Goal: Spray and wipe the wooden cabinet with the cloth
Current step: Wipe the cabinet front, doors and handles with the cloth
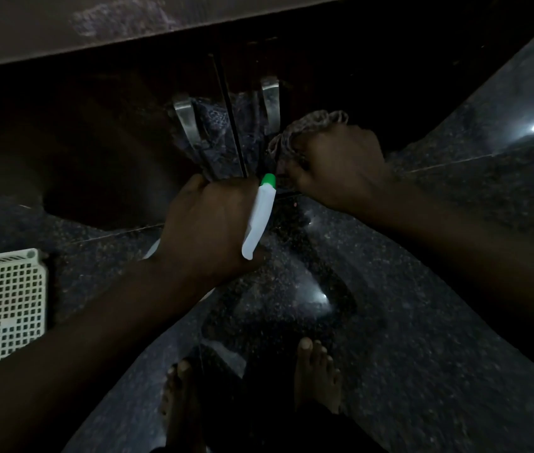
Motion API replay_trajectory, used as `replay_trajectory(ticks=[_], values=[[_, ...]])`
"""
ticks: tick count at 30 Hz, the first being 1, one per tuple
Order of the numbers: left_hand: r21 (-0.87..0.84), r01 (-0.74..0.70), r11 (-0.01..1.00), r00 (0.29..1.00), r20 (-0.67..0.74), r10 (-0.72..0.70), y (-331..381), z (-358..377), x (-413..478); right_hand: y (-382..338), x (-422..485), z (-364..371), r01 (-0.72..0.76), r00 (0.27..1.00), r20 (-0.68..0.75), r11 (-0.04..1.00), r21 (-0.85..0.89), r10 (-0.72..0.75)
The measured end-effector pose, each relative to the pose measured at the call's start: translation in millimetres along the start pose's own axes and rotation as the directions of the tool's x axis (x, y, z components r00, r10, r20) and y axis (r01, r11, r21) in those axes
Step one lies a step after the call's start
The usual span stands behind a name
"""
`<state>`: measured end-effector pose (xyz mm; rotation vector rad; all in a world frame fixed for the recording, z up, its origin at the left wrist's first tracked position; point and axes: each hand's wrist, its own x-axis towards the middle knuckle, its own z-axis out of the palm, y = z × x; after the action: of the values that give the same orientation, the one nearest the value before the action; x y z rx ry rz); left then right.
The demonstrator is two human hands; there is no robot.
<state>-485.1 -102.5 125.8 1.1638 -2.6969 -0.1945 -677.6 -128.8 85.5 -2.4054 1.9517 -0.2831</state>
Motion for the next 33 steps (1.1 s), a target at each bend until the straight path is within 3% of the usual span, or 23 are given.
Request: replay_trajectory(ticks=[4, 10, 17, 27, 33], values=[[0.004, 0.031, 0.999, 0.999, 0.019, -0.032, 0.1, -0.8, 0.2, -1.8, 0.3, 11.2, 0.007, 0.999, 0.043, 1.000, 0.006, -0.007], [0.007, 0.065, 0.998, 0.998, 0.025, -0.065, -4.3, -0.6, -1.9, -2.9, -2.4, -17.0, 0.021, 0.980, -0.197, 0.993, 0.113, 0.002], [0.020, 0.090, 0.996, 0.993, 0.072, -0.091, -5.1, -3.3, -10.4, -8.5, -4.5, 29.3, -0.044, 0.998, 0.057, 0.995, 0.090, 0.039], [-0.002, 0.103, 0.995, 0.993, 0.056, -0.102, -11.0, -7.3, -17.4, -36.7, 4.2, 35.0, 0.034, 0.999, -0.027, 0.971, 0.235, -0.029], [-0.013, 0.101, 0.995, 0.994, 0.050, -0.100, -15.8, -9.6, -22.6, -31.5, -0.3, 56.8, -0.023, 0.992, 0.127, 0.984, 0.175, 0.001]])
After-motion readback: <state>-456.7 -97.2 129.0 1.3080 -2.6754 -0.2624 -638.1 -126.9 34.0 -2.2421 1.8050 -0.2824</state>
